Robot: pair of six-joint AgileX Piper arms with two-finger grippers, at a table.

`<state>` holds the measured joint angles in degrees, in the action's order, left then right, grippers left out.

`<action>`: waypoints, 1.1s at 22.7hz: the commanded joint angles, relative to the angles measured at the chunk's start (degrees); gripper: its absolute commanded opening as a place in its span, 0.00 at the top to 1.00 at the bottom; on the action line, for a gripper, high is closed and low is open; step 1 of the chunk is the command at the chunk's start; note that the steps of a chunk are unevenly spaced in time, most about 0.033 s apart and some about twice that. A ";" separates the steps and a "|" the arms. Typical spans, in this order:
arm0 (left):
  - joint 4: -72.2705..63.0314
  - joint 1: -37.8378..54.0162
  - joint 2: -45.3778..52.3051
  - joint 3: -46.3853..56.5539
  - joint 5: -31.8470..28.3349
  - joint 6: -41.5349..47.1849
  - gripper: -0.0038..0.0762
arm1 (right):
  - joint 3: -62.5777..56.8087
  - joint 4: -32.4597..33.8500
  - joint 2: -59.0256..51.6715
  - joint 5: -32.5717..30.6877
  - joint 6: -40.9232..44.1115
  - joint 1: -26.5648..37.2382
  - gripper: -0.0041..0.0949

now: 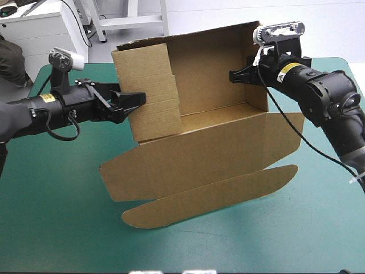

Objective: Fold the box

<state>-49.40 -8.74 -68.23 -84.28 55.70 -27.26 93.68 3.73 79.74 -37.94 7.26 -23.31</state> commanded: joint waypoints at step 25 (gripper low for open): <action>58.73 -24.63 -8.68 -5.30 -17.23 52.78 0.62 | 1.89 6.19 2.77 1.32 11.15 0.09 0.97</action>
<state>8.93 -33.08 -77.54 -87.75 42.64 24.49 93.63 10.50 84.35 -40.76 17.61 -23.31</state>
